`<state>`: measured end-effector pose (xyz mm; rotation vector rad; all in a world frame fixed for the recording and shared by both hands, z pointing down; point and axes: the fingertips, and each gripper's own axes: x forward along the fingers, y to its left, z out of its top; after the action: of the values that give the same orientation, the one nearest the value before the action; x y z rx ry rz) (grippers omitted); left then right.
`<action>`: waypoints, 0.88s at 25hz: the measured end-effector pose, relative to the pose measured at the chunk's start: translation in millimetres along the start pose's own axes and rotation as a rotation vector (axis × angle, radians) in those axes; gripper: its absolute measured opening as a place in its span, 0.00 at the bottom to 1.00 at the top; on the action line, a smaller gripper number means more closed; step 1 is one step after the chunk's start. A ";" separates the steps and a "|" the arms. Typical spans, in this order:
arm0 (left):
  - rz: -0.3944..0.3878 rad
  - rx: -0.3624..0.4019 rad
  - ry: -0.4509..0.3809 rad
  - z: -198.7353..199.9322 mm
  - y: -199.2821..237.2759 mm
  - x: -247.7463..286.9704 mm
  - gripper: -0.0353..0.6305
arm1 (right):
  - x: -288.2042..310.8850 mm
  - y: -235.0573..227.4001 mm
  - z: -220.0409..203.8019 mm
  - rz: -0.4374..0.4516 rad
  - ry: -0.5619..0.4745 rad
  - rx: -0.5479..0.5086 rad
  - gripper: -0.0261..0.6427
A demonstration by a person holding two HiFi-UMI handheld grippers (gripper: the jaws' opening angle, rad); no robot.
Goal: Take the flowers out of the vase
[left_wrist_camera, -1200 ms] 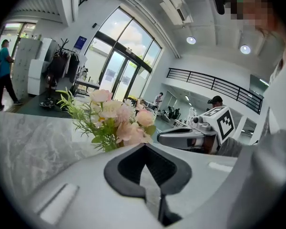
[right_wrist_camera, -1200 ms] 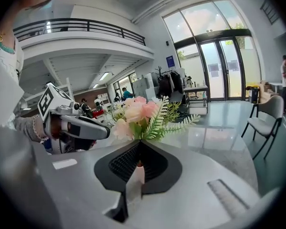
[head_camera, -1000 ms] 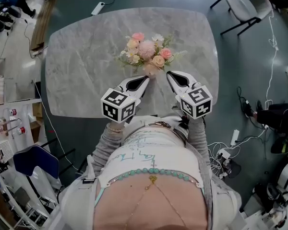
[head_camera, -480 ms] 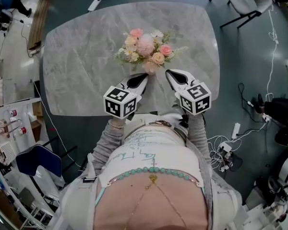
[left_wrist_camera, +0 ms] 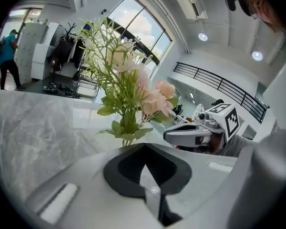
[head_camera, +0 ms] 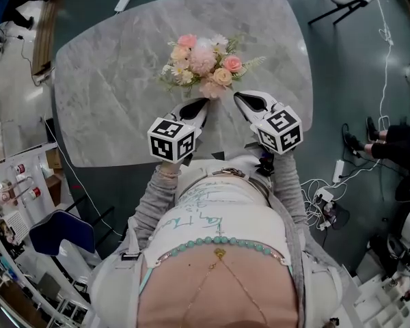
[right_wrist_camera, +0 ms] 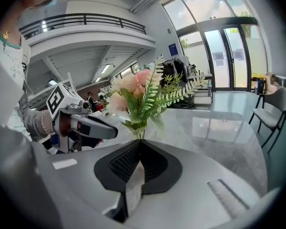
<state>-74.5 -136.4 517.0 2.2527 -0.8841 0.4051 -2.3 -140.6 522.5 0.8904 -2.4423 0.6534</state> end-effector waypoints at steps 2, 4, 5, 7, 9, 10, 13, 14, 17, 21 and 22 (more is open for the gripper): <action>0.002 -0.002 -0.001 -0.8 2.2 0.3 0.06 | 2.5 -2.7 -3.5 -0.005 0.009 0.008 0.08; 0.010 -0.002 -0.002 -1.7 6.1 0.2 0.06 | 5.0 -4.4 -5.0 -0.007 0.009 0.017 0.08; 0.014 -0.002 0.000 -2.3 8.0 -0.1 0.06 | 6.0 -4.4 -5.1 -0.006 0.008 0.020 0.08; 0.020 -0.007 0.005 -4.1 10.8 -0.5 0.06 | 7.5 -3.8 -4.6 -0.004 0.006 0.016 0.08; 0.022 -0.015 0.012 -6.5 11.9 -1.0 0.06 | 8.3 -2.4 -4.3 0.000 0.001 0.008 0.08; 0.023 -0.017 0.014 -7.6 12.1 -1.4 0.06 | 8.4 -1.6 -4.1 0.002 -0.005 0.004 0.08; 0.029 -0.015 0.021 -9.8 13.2 -3.0 0.06 | 8.7 1.8 -2.5 0.014 -0.026 -0.011 0.08; 0.033 -0.012 0.022 -10.1 14.3 -3.5 0.06 | 9.4 3.2 -1.3 0.021 -0.033 -0.020 0.08; 0.047 -0.003 0.020 -8.0 18.8 -5.4 0.06 | 13.3 5.8 4.7 0.043 -0.049 -0.047 0.08; 0.061 -0.004 0.003 -5.4 22.5 -9.6 0.06 | 17.4 3.4 11.6 0.044 -0.057 -0.067 0.08; 0.064 -0.002 0.001 -4.9 23.2 -10.8 0.06 | 18.1 2.5 13.0 0.043 -0.059 -0.070 0.08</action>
<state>-98.5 -140.4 526.2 2.2264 -0.9577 0.4345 -19.8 -154.7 521.8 0.8434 -2.5262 0.5605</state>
